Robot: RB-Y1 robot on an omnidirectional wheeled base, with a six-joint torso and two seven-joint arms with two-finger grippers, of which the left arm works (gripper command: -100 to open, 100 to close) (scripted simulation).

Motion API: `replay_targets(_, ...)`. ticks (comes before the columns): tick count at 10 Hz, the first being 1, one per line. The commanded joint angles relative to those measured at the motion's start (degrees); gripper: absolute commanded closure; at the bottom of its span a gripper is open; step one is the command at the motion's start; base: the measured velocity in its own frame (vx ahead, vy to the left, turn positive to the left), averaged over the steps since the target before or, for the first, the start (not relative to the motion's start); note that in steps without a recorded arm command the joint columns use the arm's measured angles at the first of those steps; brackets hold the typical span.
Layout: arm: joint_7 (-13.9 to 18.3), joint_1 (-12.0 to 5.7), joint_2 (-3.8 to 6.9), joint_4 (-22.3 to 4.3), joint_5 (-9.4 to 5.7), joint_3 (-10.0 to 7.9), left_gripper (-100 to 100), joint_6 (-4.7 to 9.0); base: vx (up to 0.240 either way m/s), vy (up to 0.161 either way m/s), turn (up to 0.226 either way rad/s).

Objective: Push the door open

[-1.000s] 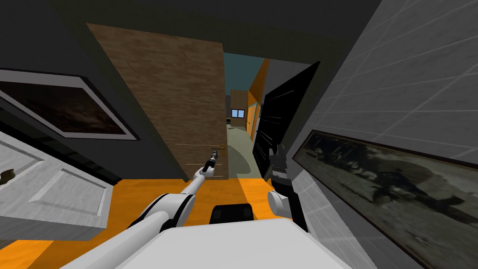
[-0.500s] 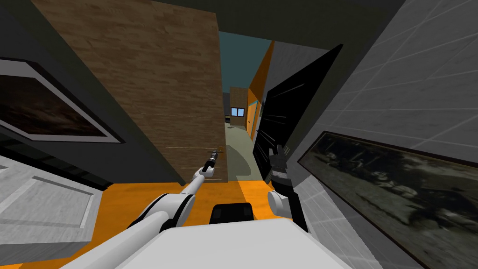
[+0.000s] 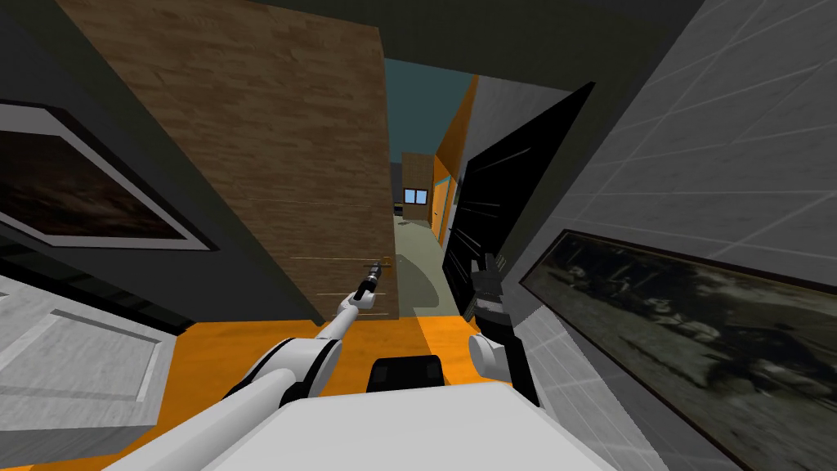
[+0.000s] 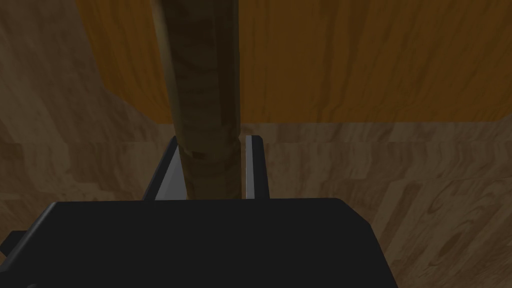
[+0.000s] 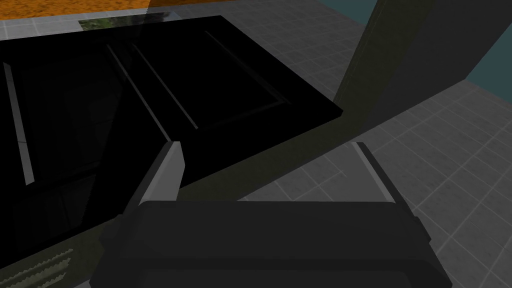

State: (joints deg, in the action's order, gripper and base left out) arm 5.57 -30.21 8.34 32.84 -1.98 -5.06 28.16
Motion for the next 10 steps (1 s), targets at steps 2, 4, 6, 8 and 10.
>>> replay_targets(2, -0.3, 0.19, 0.46, -0.1, -0.34, -0.89, 100, 0.05, 0.124, -0.047, 0.038)
replay_targets(4, -0.6, 0.34, 0.82, -0.2, -0.6, -1.58, 100, 0.09, 0.149, -0.062, 0.048)
replay_targets(6, -0.9, 0.52, 1.25, -0.4, -0.92, -2.42, 100, 0.14, 0.163, -0.069, 0.04)
replay_targets(8, -1.2, 0.73, 1.75, -0.5, -1.29, -3.39, 100, 0.19, 0.199, -0.081, 0.055)
replay_targets(10, -1.6, 0.96, 2.3, -0.6, -1.69, -4.45, 100, 0.25, 0.194, -0.072, 0.058)
